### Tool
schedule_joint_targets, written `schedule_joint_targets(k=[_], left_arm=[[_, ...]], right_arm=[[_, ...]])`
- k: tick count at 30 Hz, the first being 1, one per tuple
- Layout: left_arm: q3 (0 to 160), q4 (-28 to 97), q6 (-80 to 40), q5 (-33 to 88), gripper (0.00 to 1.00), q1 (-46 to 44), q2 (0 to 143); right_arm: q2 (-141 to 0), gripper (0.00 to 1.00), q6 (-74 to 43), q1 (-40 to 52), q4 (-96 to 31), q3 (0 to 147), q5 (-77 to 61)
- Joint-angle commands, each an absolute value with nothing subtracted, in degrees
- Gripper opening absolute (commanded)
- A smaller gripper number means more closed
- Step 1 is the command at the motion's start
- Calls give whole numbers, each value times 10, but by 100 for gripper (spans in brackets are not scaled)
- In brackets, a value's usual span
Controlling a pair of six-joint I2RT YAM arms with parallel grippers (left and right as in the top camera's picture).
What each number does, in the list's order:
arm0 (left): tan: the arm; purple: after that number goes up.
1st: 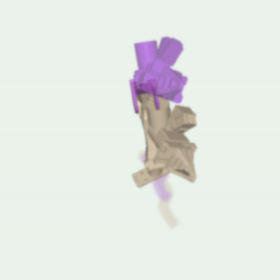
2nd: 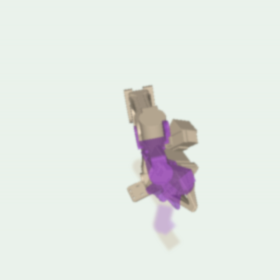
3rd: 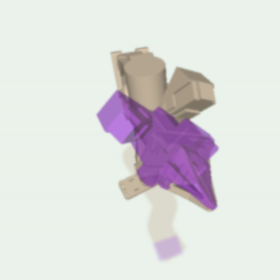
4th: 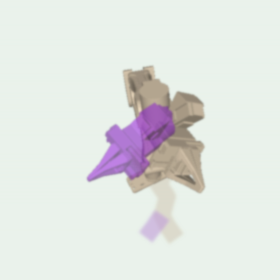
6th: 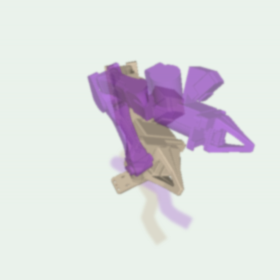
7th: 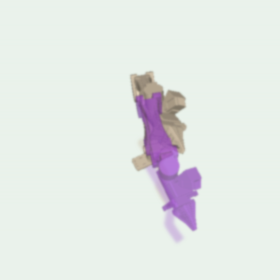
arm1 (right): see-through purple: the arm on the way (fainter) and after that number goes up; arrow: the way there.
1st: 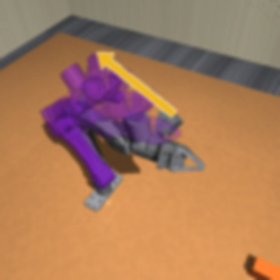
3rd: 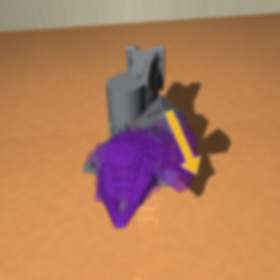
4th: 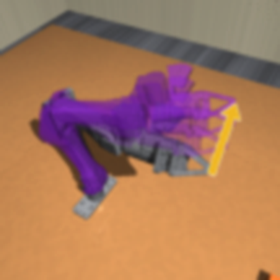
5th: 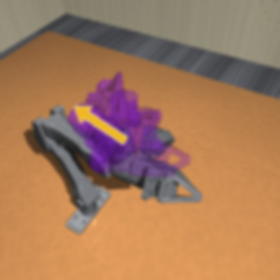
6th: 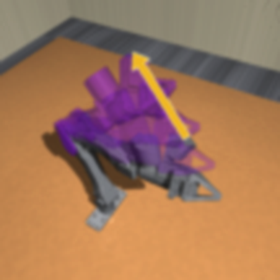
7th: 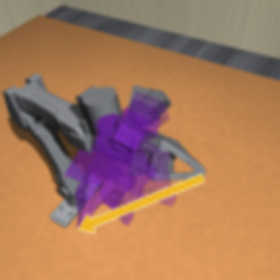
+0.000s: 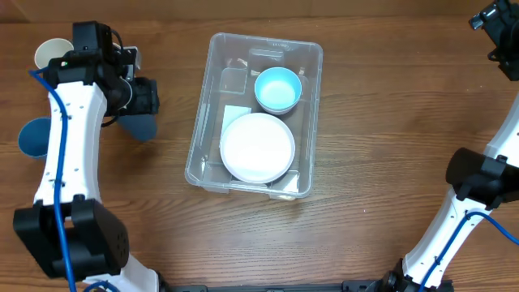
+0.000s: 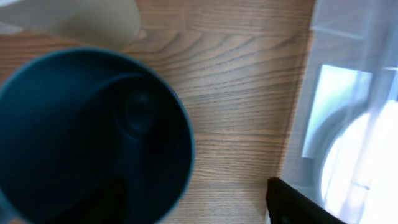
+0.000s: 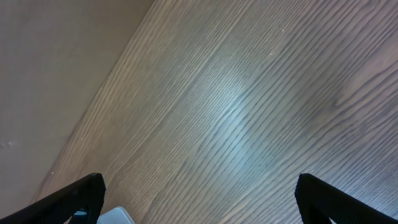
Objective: Pack container
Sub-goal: 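Move the left gripper to the teal cup and grip its rim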
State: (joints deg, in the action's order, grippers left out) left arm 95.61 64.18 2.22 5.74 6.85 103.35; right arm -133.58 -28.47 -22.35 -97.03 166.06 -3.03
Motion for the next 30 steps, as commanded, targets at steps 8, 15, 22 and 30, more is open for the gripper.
schedule_joint_targets(k=[8, 15, 22, 30], left_arm=[[973, 631, 32, 53, 4, 71, 1066], [974, 630, 26, 53, 4, 70, 1062], [1044, 676, 11, 4, 4, 42, 1030], [1196, 783, 11, -24, 4, -11, 989]], right_arm=[[-1331, 100, -287, -222, -968, 1661, -31], [-1331, 100, -288, -222, -968, 1661, -31], [-1331, 100, -288, -222, -968, 1661, -31], [-1331, 100, -288, -222, -968, 1661, -31]])
